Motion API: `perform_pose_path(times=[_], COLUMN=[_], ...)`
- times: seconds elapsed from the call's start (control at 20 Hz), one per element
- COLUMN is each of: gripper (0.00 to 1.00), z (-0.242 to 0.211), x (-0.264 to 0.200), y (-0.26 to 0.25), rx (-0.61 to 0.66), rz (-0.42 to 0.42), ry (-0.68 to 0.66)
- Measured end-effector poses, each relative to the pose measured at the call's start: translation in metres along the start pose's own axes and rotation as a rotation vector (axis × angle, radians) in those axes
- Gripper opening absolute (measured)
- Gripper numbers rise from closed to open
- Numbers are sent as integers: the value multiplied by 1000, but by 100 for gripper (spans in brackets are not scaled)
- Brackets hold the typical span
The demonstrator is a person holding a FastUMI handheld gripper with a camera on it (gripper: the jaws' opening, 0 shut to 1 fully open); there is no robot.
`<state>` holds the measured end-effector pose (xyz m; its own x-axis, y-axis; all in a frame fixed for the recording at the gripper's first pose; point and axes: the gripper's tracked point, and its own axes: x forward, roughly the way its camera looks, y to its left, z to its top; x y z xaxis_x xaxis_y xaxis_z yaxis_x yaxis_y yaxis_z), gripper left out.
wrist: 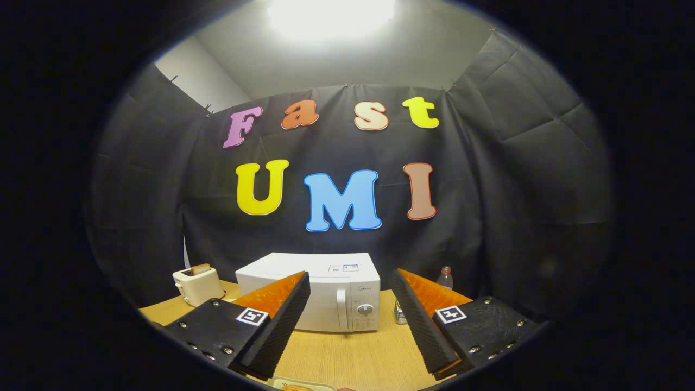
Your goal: Open the microwave, put the food inside, and close the microwave door.
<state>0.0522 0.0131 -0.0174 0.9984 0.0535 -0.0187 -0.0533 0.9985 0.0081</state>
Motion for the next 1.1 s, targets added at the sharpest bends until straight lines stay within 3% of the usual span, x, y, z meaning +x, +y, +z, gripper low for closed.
perform_pose_path(times=[0.5, 1.1], gripper=[96, 97], z=[-56, -155], x=[96, 188], y=[20, 9], rx=[-13, -5], rz=[73, 71], ry=[95, 281])
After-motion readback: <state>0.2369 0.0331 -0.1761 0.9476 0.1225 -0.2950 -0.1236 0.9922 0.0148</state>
